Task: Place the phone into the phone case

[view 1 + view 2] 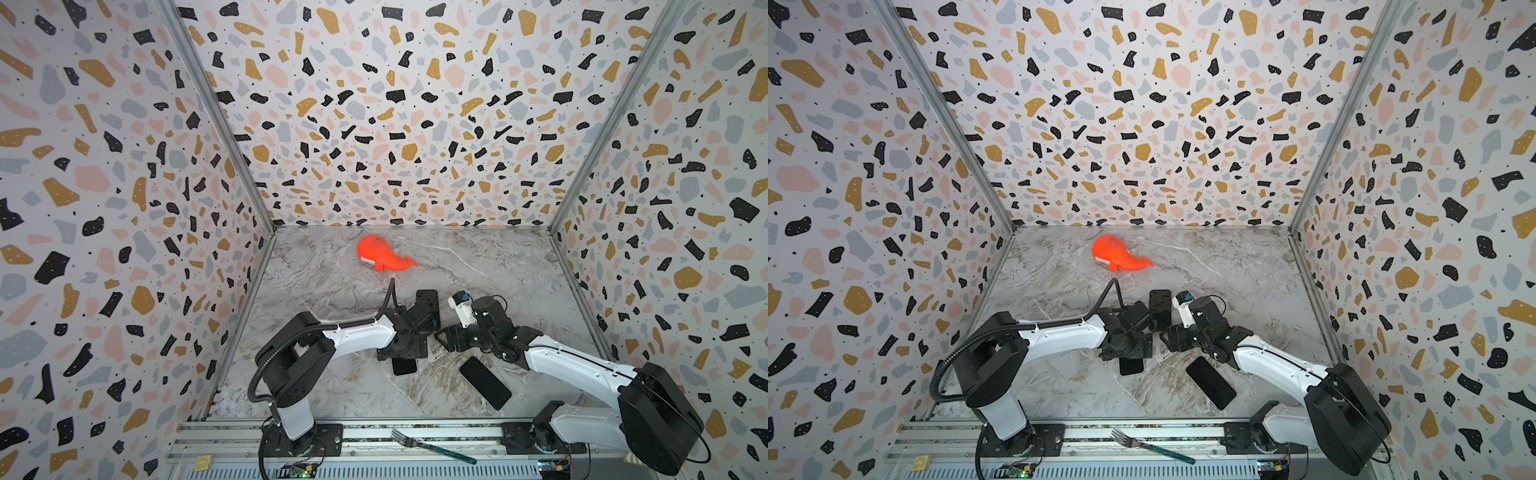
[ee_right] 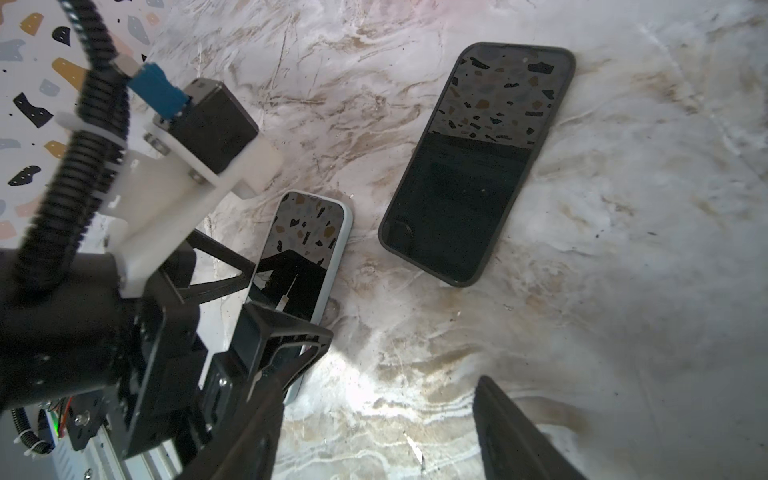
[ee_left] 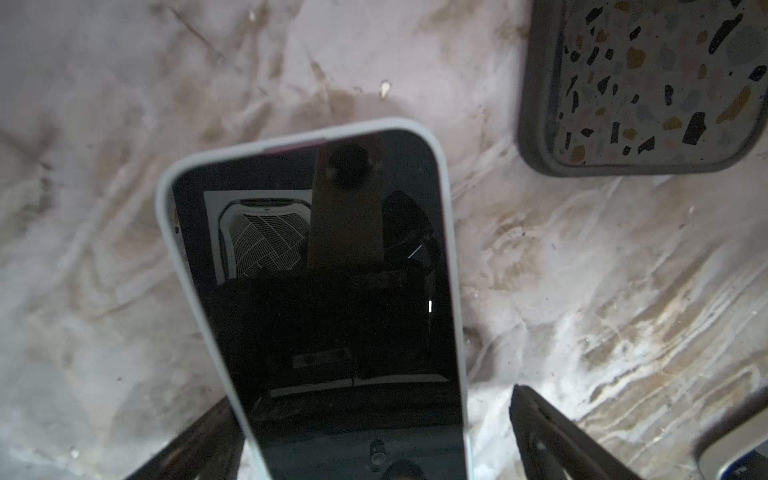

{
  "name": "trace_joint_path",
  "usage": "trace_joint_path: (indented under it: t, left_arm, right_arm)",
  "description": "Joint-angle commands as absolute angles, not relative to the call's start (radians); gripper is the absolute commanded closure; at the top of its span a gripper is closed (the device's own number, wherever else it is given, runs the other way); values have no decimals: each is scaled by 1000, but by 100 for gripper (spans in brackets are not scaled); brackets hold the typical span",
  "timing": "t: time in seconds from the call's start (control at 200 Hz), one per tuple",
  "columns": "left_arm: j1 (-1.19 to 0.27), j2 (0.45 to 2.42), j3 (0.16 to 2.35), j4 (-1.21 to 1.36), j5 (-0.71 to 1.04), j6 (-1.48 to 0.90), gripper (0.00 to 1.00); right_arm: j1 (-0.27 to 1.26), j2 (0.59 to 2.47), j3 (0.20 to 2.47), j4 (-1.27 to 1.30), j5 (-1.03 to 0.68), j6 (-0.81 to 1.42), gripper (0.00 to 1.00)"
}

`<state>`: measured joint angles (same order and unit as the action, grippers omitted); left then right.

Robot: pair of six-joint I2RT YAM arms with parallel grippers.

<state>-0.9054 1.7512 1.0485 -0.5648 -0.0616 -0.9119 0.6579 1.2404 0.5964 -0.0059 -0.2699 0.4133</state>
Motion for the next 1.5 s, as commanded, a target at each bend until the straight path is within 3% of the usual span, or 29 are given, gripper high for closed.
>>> trace_joint_path:
  t: [0.0,0.461,0.996,1.497]
  left_arm:
    - [-911,1776,1057,-609,-95,-904,4]
    - [-910,1775,1047,-606,-115,-891,23]
    - [-836,1813,1142,-648,-147,-778,29]
    - [-687,2030,1501,-748,-161,-571,32]
  right_arm:
    - [649,1232,588,5,-283,407,27]
    - [644,1238,581,6,-286,416,26]
    - [532,1235,607,-49,-293,349,26]
    - [487,1299,662,-66,-324,333,26]
